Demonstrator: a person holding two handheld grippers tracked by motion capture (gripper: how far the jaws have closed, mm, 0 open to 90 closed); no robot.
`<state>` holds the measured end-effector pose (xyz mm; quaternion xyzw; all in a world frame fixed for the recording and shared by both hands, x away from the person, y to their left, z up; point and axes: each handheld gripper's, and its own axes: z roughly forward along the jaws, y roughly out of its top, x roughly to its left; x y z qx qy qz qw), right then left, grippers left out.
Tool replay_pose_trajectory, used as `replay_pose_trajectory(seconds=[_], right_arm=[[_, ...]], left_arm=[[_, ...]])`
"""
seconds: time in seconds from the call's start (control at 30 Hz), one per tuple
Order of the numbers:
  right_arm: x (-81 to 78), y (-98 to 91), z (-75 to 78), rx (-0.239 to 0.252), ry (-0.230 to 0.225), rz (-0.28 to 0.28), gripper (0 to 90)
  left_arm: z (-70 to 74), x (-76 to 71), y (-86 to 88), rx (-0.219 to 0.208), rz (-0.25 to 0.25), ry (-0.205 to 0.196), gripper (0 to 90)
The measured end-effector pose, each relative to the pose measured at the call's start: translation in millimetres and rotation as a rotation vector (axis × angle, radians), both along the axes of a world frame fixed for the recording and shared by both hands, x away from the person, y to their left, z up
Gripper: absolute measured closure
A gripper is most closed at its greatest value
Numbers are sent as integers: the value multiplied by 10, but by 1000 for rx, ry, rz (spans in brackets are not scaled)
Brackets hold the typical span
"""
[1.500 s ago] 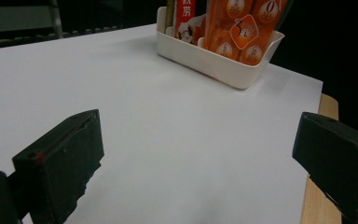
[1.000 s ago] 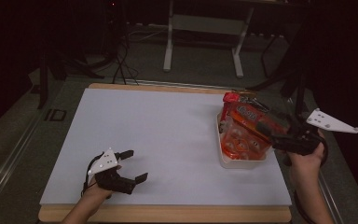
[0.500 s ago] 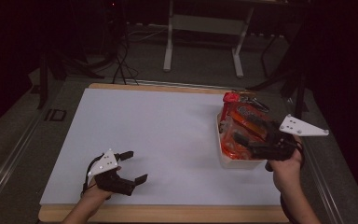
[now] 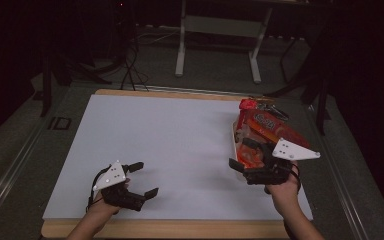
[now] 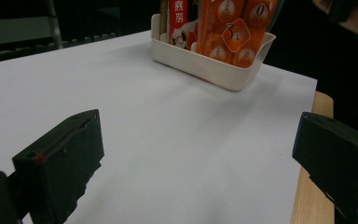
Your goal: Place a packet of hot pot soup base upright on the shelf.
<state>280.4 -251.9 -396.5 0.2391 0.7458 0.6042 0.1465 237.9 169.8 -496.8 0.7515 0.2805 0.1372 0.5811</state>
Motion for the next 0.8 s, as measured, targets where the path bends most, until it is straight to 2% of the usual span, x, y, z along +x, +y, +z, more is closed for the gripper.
replay_pose_trajectory(seconds=[0.27,0.37,0.53,0.63,0.8], right_arm=[[7,1,-168,-9,45,-1,148],[-15,-15,-273,-41,41,-2,148],[-4,-51,-401,-62,77,1,147],[-1,-63,-437,-70,78,7,148],[2,-88,-488,-105,107,30,147]], left_arm=[[-1,-5,-7,7,-8,3,25],[-10,-9,-15,7,-15,6,25],[-17,-11,-16,5,-17,9,25],[-20,-13,-17,11,-17,9,25],[-28,-19,-10,11,-17,12,25]])
